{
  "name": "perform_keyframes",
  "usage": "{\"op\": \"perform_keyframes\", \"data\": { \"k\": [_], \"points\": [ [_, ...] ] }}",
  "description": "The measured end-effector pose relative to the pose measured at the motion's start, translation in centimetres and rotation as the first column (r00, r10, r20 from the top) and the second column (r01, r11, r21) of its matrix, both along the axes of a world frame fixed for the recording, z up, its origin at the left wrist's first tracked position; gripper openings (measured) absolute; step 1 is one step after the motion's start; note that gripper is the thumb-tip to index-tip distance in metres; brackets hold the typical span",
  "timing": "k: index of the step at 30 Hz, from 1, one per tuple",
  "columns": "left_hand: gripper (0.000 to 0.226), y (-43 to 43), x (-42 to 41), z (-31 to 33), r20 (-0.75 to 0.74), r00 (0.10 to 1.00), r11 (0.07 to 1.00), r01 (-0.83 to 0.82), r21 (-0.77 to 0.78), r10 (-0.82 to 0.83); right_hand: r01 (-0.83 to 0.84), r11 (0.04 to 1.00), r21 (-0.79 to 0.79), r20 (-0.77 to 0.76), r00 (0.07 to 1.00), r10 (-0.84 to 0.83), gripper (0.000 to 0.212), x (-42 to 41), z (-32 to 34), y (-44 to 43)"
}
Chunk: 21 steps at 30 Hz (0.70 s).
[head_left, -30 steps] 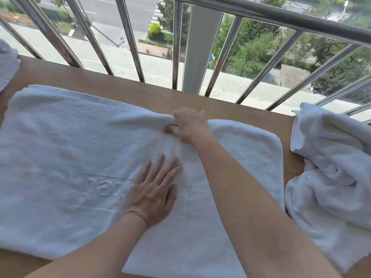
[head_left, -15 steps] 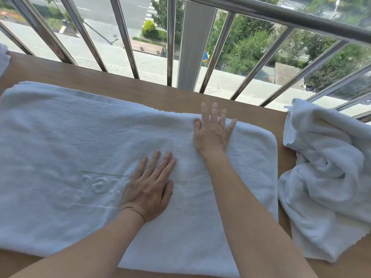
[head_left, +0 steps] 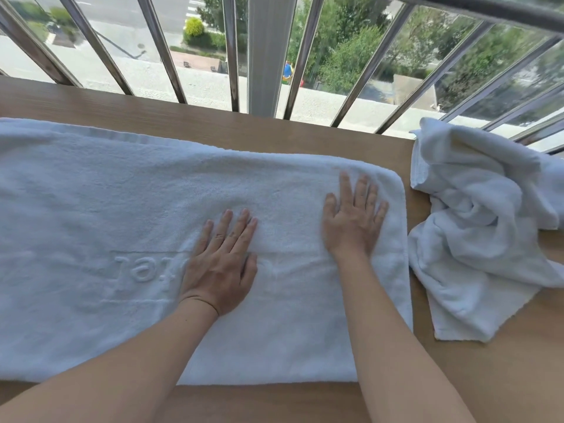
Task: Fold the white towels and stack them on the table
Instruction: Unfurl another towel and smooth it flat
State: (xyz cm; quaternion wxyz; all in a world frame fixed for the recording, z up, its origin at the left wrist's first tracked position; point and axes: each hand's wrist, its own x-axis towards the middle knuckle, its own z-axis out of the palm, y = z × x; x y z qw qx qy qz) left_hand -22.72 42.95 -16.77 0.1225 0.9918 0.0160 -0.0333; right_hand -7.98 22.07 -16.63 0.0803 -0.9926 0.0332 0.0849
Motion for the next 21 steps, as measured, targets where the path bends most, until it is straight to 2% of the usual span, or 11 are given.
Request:
{"op": "perform_keyframes", "data": {
  "k": [6,8,10,12,13,17,21],
  "points": [
    [0.066,0.1,0.0,-0.2,0.009,1.000,1.000,0.014,0.011,-0.014,0.183,0.983,-0.018,-0.001,0.983,-0.183,0.061,-4.0,1.0,-4.3],
    [0.067,0.1,0.1,-0.2,-0.005,1.000,0.999,0.030,0.029,-0.029,0.088,0.996,0.033,0.015,0.996,-0.089,0.062,-6.7,1.4,-2.3],
    [0.068,0.1,0.1,-0.1,-0.014,0.999,0.999,0.036,0.039,-0.036,-0.088,0.991,0.099,0.010,0.996,0.087,0.061,-10.7,1.4,0.7],
    [0.068,0.1,0.0,0.0,-0.024,0.999,0.998,0.039,0.039,-0.038,-0.186,0.980,0.071,-0.002,0.982,0.187,0.062,-14.4,0.8,2.1],
    [0.069,0.1,0.0,0.1,-0.031,0.999,0.999,0.037,0.039,-0.036,-0.183,0.982,0.043,-0.006,0.983,0.184,0.063,-15.4,0.6,1.7],
    [0.073,0.0,0.0,0.4,-0.075,0.997,0.997,0.042,0.058,-0.037,0.025,0.999,-0.035,-0.052,0.998,-0.027,0.063,-16.8,0.5,-4.3],
    [0.072,0.0,-0.2,0.6,-0.083,0.994,0.996,0.077,0.045,-0.073,0.241,0.968,-0.067,-0.047,0.969,-0.244,0.064,-17.8,0.5,-7.8]
  ]
}}
